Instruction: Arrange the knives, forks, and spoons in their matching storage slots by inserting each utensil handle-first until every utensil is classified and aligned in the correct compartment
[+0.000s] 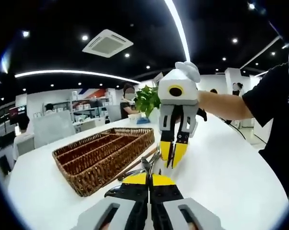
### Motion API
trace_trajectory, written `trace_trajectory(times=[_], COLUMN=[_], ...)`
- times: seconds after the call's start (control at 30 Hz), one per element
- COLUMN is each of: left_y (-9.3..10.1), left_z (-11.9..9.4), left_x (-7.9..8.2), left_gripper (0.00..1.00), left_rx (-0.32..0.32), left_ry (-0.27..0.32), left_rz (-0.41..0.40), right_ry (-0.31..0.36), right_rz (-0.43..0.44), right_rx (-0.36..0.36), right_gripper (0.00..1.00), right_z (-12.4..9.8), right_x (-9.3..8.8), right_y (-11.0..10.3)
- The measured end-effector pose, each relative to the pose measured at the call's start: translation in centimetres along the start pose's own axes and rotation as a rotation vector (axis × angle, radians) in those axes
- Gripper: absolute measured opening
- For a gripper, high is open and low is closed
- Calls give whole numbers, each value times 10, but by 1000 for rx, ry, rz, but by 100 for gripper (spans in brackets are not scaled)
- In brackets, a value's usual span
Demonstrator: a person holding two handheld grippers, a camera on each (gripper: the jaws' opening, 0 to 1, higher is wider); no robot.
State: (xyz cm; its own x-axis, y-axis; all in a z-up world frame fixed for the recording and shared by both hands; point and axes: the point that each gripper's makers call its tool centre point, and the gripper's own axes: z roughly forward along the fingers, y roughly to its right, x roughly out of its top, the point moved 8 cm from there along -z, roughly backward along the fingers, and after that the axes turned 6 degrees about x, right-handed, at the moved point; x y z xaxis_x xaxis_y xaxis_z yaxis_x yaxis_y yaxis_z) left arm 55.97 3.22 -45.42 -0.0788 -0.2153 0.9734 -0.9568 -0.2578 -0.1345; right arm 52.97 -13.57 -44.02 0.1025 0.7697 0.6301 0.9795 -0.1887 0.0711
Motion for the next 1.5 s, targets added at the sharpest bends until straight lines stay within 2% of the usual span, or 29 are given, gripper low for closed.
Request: trace_trajectory(times=[0.13, 0.23, 0.53, 0.67, 0.73, 0.77, 0.8, 0.83, 0.87, 0.93, 1.0, 1.1, 1.23, 1.5], left_y=[-2, 0, 2, -3, -10, -15, -20, -31, -35, -43, -46, -49, -50, -55], left_z=[-1, -2, 0, 0, -1, -2, -2, -2, -6, -12, -18, -21, -23, -26], left_x=[2, 4, 9, 10, 10, 10, 8, 5, 1, 0, -3, -3, 2, 1], left_gripper=[0, 0, 5, 28, 42, 53, 76, 95, 98, 100, 100, 100, 100, 100], left_rx=[9, -1, -7, 36, 84, 125, 162, 245, 249, 293, 290, 315, 330, 341], left_ry=[17, 33, 79, 109, 109, 108, 98, 84, 49, 48, 38, 36, 59, 53], left_rz=[-17, -38, 4, 29, 31, 23, 14, -19, -36, -74, -100, -92, -88, -117], right_ry=[-12, -25, -44, -99, -123, -123, -122, -127, -133, -125, -108, -79, -104, -113], right_rz=[-24, -12, -71, -96, -103, -100, -96, -105, -104, -118, -133, -172, -251, -283], right_rx=[-35, -52, -136, -191, -237, -251, -266, -303, -317, -325, -348, -386, -421, -487], right_gripper=[1, 0, 0, 0, 0, 0, 0, 0, 0, 0, 0, 0, 0, 0], right_z=[-4, -8, -16, -18, -23, -25, -27, -31, -35, -39, -44, -53, -63, -81], right_x=[4, 6, 8, 7, 7, 7, 8, 8, 8, 11, 16, 23, 23, 22], right_y=[-1, 0, 1, -1, 1, 0, 1, 3, 2, 1, 0, 0, 3, 10])
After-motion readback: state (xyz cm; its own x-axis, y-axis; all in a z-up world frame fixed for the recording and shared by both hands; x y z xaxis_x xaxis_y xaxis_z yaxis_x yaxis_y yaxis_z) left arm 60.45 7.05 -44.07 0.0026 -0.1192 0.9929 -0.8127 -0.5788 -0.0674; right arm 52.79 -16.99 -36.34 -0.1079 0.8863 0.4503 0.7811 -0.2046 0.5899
